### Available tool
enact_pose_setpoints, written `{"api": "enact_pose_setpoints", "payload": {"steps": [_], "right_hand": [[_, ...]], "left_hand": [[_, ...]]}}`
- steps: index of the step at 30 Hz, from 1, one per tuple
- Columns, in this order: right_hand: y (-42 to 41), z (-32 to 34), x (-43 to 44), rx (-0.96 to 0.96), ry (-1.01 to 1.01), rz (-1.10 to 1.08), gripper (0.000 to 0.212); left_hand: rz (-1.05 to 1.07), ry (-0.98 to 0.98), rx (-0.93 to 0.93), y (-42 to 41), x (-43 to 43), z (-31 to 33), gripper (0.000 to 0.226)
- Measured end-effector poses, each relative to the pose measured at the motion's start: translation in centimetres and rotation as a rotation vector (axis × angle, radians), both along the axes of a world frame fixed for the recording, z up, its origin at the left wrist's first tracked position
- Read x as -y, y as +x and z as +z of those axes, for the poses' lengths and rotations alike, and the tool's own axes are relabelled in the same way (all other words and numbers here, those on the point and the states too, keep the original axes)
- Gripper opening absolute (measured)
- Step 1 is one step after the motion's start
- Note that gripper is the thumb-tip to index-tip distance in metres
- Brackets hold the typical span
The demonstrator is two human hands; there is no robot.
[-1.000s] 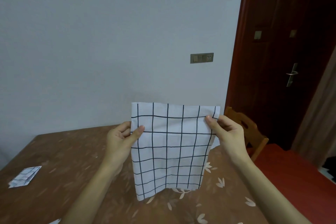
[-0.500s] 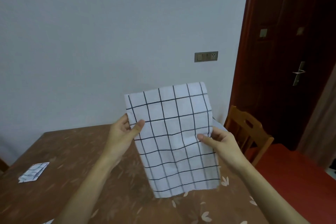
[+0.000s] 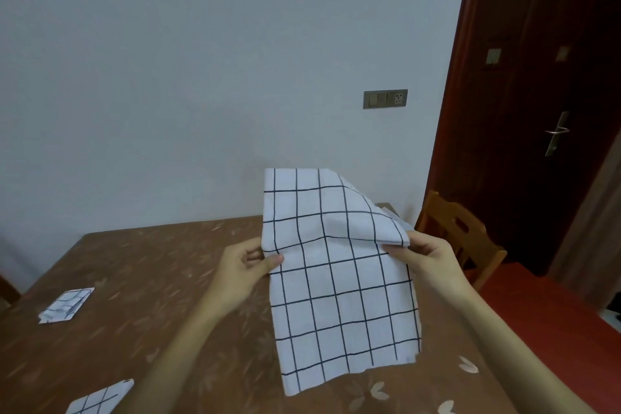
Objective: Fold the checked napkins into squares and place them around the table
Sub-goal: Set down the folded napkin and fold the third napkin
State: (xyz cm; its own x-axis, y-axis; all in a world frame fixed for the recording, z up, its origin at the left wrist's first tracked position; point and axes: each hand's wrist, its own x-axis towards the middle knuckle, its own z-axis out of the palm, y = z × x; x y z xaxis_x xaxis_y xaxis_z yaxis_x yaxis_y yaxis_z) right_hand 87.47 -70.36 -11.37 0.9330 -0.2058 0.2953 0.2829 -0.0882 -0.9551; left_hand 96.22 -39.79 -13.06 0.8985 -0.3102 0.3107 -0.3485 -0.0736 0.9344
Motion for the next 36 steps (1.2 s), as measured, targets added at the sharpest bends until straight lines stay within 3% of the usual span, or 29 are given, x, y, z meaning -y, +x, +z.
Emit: {"api": "enact_pose_setpoints", "payload": {"steps": [2,5,7,8,9,10,12,16,21,25,33,36], "right_hand": [[0.0,-0.3,0.3,0.02,-0.03,-0.005,0.019],[-0.4,0.8,0.4,0.119,-0.068,0.046,0.051],[-1.3,2.6,-0.2,0.067,0.024,0.322,0.041],[-1.1,2.7,-0.2,0.124,-0.036,0.416,0.031],[-0.6,2.1,0.1,0.084,-0.098,0.375,0.046],[-0.4,1.2,0.6,0.061,-0.193,0.199,0.058],[-0.1,-0.7,2.0,0.026,-0.281,0.005,0.06],[-0.3,-0.1,2.1,0.033,-0.433,0.014,0.061],[-1.3,0.7,1.8,-0.037,-0.391,0.039,0.04],[-1.3,1.2,1.3,0.018,-0.325,-0.045,0.011],[-1.1,2.0,0.8,0.058,-0.137,-0.017,0.035],[-1.2,2.9,0.1,0.053,-0.161,0.035,0.042]], "left_hand": [[0.008,-0.028,0.018,-0.1,-0.1,0.4,0.026],[0.002,-0.015,0.062,-0.1,-0.4,0.9,0.026],[-0.007,-0.001,0.092,-0.2,-0.8,1.3,0.026],[-0.017,0.013,0.114,-0.2,-1.1,1.4,0.024],[-0.026,0.044,0.14,-0.2,-1.3,1.5,0.025],[-0.023,0.092,0.165,-0.2,-1.5,1.7,0.032],[-0.01,0.189,0.198,-0.3,-1.8,2.1,0.048],[0.017,0.262,0.215,-0.8,-2.0,3.1,0.052],[0.065,0.159,0.205,-1.0,-2.0,3.7,0.032],[0.136,0.014,0.157,-0.7,-2.1,3.6,0.014],[0.032,0.02,-0.067,-0.4,-2.3,3.5,0.027],[-0.017,0.18,0.019,-1.1,-1.3,3.9,0.026]]}}
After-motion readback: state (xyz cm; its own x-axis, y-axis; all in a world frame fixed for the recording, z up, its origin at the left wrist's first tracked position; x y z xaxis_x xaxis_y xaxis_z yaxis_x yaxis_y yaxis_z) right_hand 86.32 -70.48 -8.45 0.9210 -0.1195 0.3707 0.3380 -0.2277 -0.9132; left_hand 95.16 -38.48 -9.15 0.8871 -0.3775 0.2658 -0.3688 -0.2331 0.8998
